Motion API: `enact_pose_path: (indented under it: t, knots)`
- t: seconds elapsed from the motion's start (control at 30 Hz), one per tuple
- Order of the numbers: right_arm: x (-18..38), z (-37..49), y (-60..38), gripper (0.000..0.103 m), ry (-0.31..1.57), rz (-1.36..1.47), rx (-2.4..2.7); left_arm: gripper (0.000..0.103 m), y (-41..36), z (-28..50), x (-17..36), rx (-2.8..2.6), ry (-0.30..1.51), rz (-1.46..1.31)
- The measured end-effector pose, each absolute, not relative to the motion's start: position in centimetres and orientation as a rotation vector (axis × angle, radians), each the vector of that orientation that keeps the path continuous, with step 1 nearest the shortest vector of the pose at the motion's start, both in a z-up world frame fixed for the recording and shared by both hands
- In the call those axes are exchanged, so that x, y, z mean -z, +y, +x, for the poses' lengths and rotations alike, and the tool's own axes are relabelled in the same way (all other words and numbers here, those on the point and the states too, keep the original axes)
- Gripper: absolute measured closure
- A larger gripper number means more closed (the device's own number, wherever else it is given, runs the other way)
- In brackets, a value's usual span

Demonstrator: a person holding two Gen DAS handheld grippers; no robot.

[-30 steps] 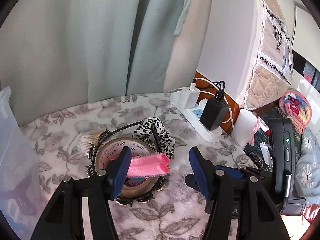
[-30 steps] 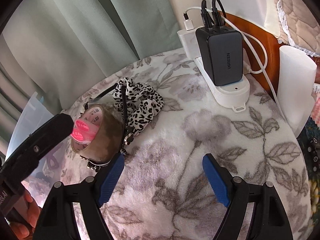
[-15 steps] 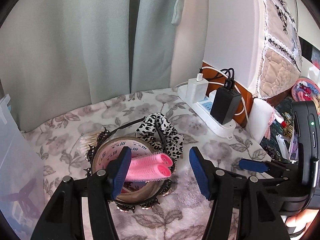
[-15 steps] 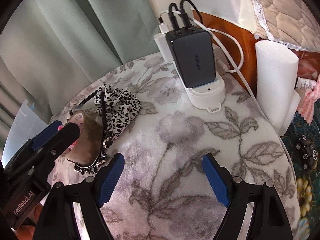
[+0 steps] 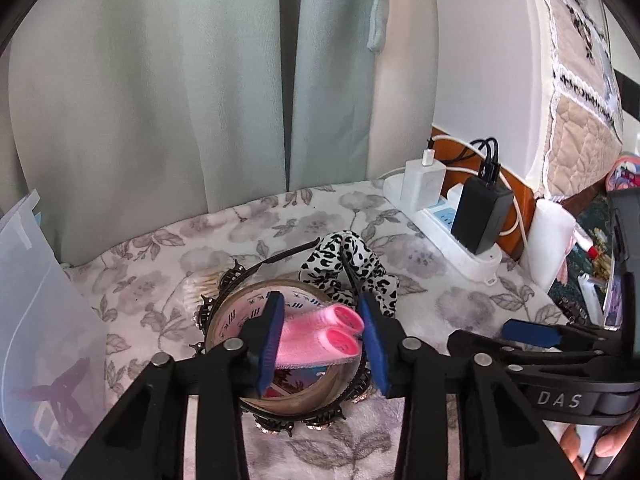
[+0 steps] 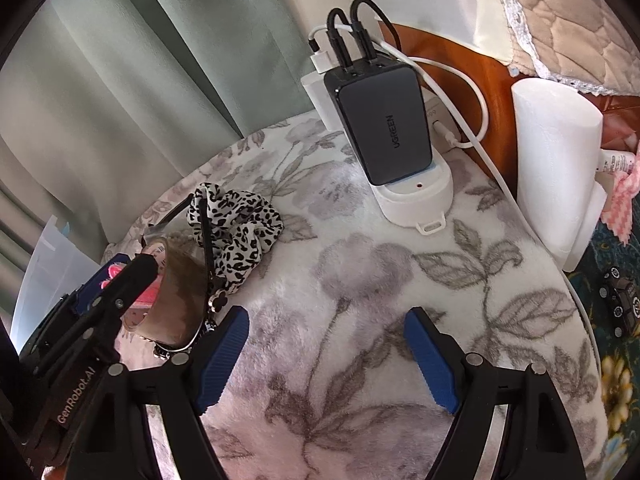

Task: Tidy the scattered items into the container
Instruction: 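Close the left tool on the pink roller while the right tool grasps the leopard scrunchie, then lift and carry the pink roller and leopard scrunchie over the clear box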

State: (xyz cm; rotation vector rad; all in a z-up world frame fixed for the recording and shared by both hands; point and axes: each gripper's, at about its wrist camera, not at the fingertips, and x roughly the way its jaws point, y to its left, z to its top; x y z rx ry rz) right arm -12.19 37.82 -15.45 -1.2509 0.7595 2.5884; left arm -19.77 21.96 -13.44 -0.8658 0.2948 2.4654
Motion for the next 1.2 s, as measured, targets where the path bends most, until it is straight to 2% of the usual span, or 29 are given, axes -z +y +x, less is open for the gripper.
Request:
enact_pose_path:
  t: [0.23, 0.37, 0.5, 0.67, 0.77, 0.83, 0.93, 1.03, 1.2]
  knots:
    - [15.5, -15.9, 36.4, 0.020, 0.750, -1.251, -2.645, 0.076, 19.5, -20.9, 12.1, -2.534, 0.168, -0.870]
    - [15.9, -17.7, 35.8, 0.023, 0.739, -1.267, -2.643, 0.076, 18.3, -21.5, 12.1, -2.551, 0.121, -0.888]
    - [16.5, -19.0, 35.3, 0.037, 0.724, -1.286, -2.610, 0.075, 17.9, -21.7, 12.2, -2.551, 0.118, -0.890]
    - [16.8, -20.0, 34.7, 0.046, 0.696, -1.286, -2.614, 0.074, 17.6, -22.1, 12.9, -2.557, 0.114, -0.923]
    - [16.9, -20.4, 34.0, 0.059, 0.674, -1.291, -2.624, 0.074, 17.3, -22.2, 13.3, -2.560, 0.097, -0.937]
    - [17.0, -20.8, 33.6, 0.075, 0.675, -1.293, -2.638, 0.075, 17.2, -22.2, 13.3, -2.560, 0.082, -0.937]
    - [17.2, -21.5, 32.8, 0.088, 0.673, -1.294, -2.652, 0.075, 17.0, -22.1, 13.2, -2.561, 0.065, -0.936]
    - [17.0, -20.9, 33.4, 0.094, 0.711, -1.264, -2.633, 0.076, 16.7, -22.0, 13.0, -2.563, 0.038, -0.936]
    - [14.7, -17.9, 34.9, 0.095, 0.697, -1.185, -2.615, 0.077, 16.6, -21.2, 12.0, -2.573, 0.027, -0.912]
